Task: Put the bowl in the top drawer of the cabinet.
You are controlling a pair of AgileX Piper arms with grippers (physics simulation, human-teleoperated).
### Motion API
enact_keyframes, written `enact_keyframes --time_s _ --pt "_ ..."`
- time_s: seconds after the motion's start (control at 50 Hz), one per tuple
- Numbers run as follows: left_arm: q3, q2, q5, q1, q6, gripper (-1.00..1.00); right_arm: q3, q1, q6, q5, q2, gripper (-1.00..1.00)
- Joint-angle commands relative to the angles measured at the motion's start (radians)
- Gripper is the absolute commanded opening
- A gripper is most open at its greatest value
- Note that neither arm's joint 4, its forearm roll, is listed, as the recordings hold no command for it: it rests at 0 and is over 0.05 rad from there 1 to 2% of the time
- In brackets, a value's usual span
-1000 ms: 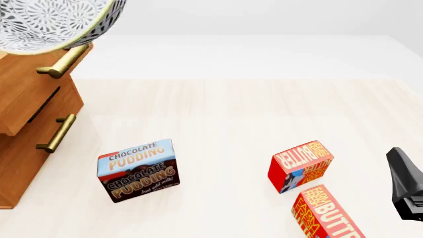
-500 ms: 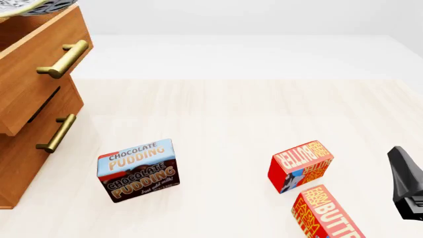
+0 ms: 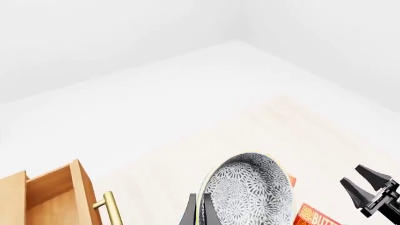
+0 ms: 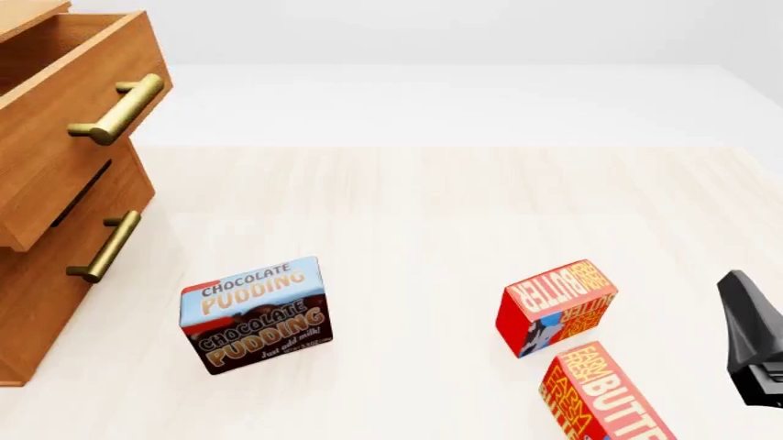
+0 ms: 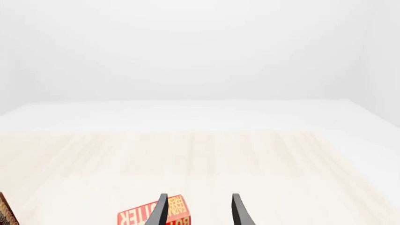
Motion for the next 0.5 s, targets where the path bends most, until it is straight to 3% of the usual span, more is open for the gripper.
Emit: enact_keyframes --time_s 0.02,0.12,0.16,0.22,0.36,0.44,0.48,0.5 --pt "-0.052 0.051 0.018 0.07 -0.081 -1.0 0.0 0.001 0.001 -0.001 0.0 1.0" --pt "-0.031 0.06 0.007 0.099 -0.164 -1.0 0.0 0.002 0.001 -0.001 0.0 1.0" --pt "-0.042 0.066 0.012 0.104 -0.156 -1.0 0.0 0.001 0.002 -0.001 0.0 1.0" --pt "-0.039 0.072 0.015 0.112 -0.234 -1.0 0.0 0.002 0.001 -0.001 0.0 1.0" --pt "-0.042 0.085 0.016 0.138 -0.244 -1.0 0.0 0.003 0.001 -0.002 0.0 1.0" --pt "-0.05 0.094 0.02 0.151 -0.28 -1.0 0.0 0.003 0.001 -0.002 0.0 1.0" --pt "-0.041 0.087 0.019 0.146 -0.35 -1.0 0.0 0.003 0.001 -0.002 0.0 1.0" --pt "-0.057 0.097 0.029 0.154 -0.331 -1.0 0.0 0.004 0.001 -0.002 0.0 1.0"
